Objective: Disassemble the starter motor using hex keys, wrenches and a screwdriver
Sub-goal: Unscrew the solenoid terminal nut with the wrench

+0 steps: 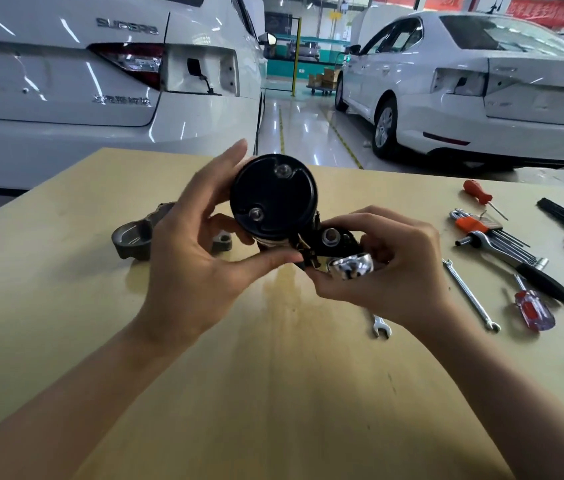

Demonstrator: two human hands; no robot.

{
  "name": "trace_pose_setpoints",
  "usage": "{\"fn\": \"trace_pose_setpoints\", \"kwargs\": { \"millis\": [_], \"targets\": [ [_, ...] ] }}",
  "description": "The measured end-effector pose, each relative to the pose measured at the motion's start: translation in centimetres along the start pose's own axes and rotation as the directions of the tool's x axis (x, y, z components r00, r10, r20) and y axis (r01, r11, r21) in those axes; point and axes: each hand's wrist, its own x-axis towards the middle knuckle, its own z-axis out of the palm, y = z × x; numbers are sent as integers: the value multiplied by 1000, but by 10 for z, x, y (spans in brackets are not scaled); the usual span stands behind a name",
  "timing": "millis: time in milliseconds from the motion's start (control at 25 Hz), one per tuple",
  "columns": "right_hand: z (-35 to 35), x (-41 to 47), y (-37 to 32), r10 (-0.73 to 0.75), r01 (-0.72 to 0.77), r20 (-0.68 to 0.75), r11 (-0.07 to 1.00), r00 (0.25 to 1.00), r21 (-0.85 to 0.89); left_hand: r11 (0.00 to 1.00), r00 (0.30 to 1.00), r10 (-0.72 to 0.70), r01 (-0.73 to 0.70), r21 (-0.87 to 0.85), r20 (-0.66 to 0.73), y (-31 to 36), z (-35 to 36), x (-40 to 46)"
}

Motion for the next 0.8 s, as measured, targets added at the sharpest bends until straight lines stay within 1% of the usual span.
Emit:
{"fn": "trace_pose_setpoints", "kwargs": {
  "millis": [80,160,240,360,440,520,600,640,680,720,760,800],
  "targets": [
    [-2,2,-1,21,-21,-8,1000,1000,4,999,999,-35,35,7,19,-7,0,2],
    [-2,3,-1,21,-21,5,1000,1000,15,994,994,-109,110,-21,24,-15,-1,4],
    [-1,2,-2,-25,25,50,1000,998,4,980,980,-184,189,-61,71,-22,-3,4],
    [-1,1,-2,-114,116,117,993,987,-6,963,963,-223,242,-116,153,-26,-5,1],
    [-3,2,1,-163,163,104,987,981,13,973,974,-193,206,-102,118,-23,-5,1],
    [-4,1,3,-198,196,45,980,979,35,980,984,-176,179,-83,42,-16,-2,2],
    [-4,-1,2,-199,199,-16,980,980,11,988,987,-156,155,-22,-41,-10,2,0],
    [-3,-1,1,-163,163,-34,987,986,12,988,985,-154,154,2,-80,-7,4,-1],
    [-4,0,2,-91,93,-57,995,994,36,987,979,-155,159,17,-128,-4,6,-1],
    [-5,2,0,38,-28,-99,994,994,107,985,969,-164,170,19,-183,-2,8,0],
    [-6,5,-1,208,-172,-159,961,965,217,982,955,-181,187,4,-236,0,9,0],
    [-7,10,-1,408,-307,-197,864,892,399,978,939,-205,205,-27,-277,1,10,1]
  ]
}}
